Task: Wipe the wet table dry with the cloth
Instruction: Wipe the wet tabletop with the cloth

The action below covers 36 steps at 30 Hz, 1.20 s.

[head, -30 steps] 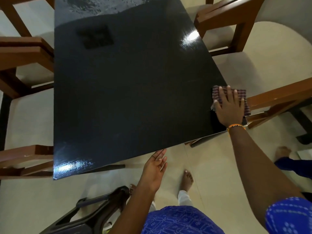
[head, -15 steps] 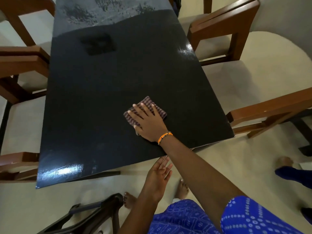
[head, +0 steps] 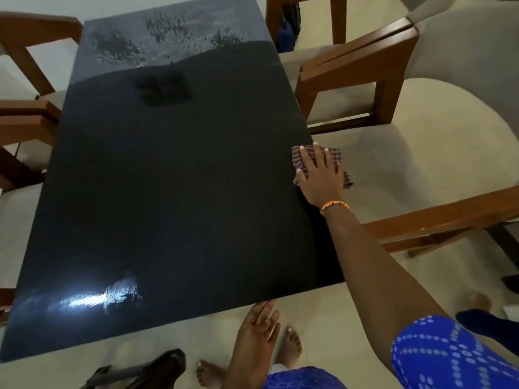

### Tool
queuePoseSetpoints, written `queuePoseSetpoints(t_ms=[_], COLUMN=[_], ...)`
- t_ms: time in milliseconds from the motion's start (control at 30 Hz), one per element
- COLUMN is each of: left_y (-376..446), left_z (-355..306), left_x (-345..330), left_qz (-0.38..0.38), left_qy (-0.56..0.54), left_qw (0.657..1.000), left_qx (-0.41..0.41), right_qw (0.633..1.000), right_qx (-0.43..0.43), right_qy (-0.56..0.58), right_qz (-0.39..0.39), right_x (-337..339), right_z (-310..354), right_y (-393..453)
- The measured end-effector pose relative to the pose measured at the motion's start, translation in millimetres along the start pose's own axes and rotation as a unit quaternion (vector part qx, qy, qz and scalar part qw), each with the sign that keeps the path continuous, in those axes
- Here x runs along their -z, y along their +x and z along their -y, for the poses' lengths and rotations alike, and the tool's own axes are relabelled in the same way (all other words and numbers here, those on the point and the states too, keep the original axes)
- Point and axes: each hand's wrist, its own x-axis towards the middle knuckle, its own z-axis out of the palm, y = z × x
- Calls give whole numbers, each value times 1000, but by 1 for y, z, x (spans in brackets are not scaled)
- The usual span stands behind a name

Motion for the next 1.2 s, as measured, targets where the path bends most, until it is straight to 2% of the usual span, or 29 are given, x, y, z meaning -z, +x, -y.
queuePoseSetpoints(t_ms=[100,233,333,567,700,867,1067,1200], left_y=[0,-5,-8,-6,-11,-18,-19,-15], left_z=[0,2,4,19,25,23,7,-2], left_x=[-6,-11,-18,-37,-45,-34,6,45], left_qz=[13,18,22,48,72,82,67,23], left_qy=[6,65,99,184,212,203,192,201], left_qw=[1000,998,995,981,973,975,979,979], left_qx=[2,-7,-9,35,51,29,-11,-3], right_qw=[997,996,997,996,994,991,993,998], right_qx=[-46,-54,-60,-79,-104,-129,-112,-47], right_qy=[54,64,54,-49,-41,21,23,-7], right_qz=[25,38,9,14,19,-7,-37,-29], right_x=[4,7,4,7,-1,-12,-26,-38], right_z=[-1,-1,-4,-22,-31,-27,1,39], right_y=[17,9,-32,-159,-216,-249,-256,-265])
